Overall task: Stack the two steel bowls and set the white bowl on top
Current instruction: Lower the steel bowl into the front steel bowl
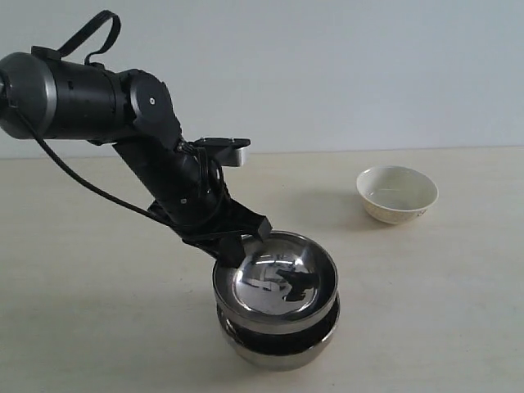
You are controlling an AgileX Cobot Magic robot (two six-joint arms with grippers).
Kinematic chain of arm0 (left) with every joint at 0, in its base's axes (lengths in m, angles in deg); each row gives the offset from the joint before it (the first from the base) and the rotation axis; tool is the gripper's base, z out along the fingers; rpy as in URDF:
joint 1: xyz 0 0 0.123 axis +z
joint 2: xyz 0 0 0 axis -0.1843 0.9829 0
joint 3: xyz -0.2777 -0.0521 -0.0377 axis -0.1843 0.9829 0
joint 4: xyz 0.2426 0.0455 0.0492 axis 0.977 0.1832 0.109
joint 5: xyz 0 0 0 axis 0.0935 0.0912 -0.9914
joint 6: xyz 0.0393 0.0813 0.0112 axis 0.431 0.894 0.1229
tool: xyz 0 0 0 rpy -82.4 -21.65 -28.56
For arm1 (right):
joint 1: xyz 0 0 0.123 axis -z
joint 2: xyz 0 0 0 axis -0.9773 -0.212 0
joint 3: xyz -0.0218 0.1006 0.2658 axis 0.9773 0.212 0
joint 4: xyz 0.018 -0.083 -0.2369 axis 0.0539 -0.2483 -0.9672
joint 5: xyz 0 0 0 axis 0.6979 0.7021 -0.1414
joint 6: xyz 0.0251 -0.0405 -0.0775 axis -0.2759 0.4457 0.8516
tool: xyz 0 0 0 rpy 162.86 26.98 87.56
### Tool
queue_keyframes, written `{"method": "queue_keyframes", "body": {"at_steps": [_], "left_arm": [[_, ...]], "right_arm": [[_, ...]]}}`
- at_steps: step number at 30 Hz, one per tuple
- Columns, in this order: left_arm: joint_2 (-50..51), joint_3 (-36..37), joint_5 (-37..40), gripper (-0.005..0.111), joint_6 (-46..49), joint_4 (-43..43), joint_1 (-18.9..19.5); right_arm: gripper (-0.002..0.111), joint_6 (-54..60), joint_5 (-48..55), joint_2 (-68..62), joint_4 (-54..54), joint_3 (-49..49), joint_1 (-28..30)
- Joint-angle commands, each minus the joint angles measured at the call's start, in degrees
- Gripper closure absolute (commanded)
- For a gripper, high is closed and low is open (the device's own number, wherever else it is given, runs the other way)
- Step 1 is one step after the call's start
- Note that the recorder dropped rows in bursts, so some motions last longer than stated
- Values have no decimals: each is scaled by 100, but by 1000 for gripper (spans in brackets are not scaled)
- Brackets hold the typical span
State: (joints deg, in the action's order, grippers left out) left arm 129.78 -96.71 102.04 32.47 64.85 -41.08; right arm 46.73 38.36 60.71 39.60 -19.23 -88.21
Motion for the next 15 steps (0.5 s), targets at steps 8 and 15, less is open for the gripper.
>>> {"method": "queue_keyframes", "body": {"at_steps": [8, 15], "left_arm": [[223, -39, -21, 103, 4, -63, -28], [223, -39, 55, 66, 71, -77, -28]], "right_arm": [[108, 12, -44, 32, -43, -2, 22], [108, 12, -44, 32, -43, -2, 22]]}}
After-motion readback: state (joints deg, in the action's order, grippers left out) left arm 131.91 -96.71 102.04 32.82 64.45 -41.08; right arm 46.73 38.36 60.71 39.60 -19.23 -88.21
